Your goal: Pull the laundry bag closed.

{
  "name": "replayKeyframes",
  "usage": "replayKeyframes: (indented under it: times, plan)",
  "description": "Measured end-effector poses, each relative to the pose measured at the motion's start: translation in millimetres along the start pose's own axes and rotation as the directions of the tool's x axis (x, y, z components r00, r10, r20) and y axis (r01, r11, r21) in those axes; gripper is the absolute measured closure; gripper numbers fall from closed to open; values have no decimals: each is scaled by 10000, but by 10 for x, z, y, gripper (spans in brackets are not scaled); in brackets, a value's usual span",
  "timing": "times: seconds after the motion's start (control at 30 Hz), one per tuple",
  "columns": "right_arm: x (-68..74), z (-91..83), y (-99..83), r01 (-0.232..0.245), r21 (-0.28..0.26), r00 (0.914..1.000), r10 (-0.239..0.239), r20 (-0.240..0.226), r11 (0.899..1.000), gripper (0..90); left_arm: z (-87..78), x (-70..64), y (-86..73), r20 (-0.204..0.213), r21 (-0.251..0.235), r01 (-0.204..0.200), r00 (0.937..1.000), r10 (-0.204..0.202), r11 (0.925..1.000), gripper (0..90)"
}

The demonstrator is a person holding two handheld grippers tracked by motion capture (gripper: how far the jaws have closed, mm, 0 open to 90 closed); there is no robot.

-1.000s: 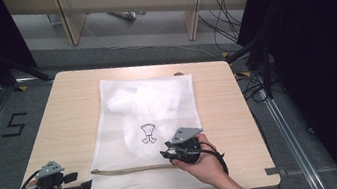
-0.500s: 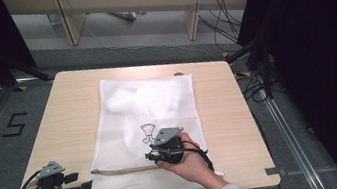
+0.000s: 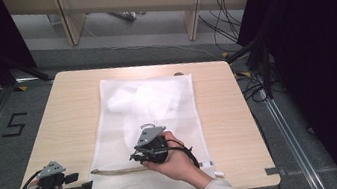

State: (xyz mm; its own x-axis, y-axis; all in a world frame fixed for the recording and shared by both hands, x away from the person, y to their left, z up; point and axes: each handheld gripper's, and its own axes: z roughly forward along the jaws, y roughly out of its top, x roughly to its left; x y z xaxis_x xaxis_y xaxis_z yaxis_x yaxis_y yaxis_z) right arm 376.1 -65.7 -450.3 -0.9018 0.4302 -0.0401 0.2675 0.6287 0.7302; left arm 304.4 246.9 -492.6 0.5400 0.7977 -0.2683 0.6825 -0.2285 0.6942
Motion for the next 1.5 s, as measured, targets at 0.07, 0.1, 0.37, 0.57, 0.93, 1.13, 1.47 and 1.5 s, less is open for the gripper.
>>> replayKeyframes:
  times: [0.07, 0.1, 0.37, 0.57, 0.93, 1.13, 1.47, 1.5]
  plan:
    - [16, 43, 23, 84, 17, 9999, -84, -71, 10000, 689, 4, 2, 0, -55, 17, 10, 10000, -10, 10000, 316]
    - [32, 63, 37, 20, 49, 9999, -20, -131, 10000, 692, 5, 2, 0, -81, 26, 16, 10000, -16, 10000, 316]
    - [85, 209, 171, 167, 187, 9984, -157, -548, 9997, 699, 4, 2, -2, -33, 131, -40, 10000, 41, 9999, 309]
    - [130, 335, 249, 203, 235, 9965, -183, -811, 9995, 715, 13, -2, 0, 44, 108, -86, 10000, 86, 9999, 309]
    - [236, 551, 364, 323, 374, 9937, -280, -1086, 9988, 738, 16, -10, 0, 30, 104, -98, 9999, 98, 9999, 308]
    - [276, 691, 426, 345, 614, 9908, -261, -1327, 9975, 745, 25, -13, 1, -4, 102, -84, 10000, 84, 9999, 308]
    - [344, 896, 462, 219, 1077, 9864, -39, -1645, 9939, 762, 18, -16, 3, 61, 180, -174, 9998, 172, 9997, 308]
    - [340, 912, 466, 275, 1056, 9864, -99, -1641, 9940, 768, 18, -16, 3, 63, 180, -176, 9998, 175, 9997, 308]
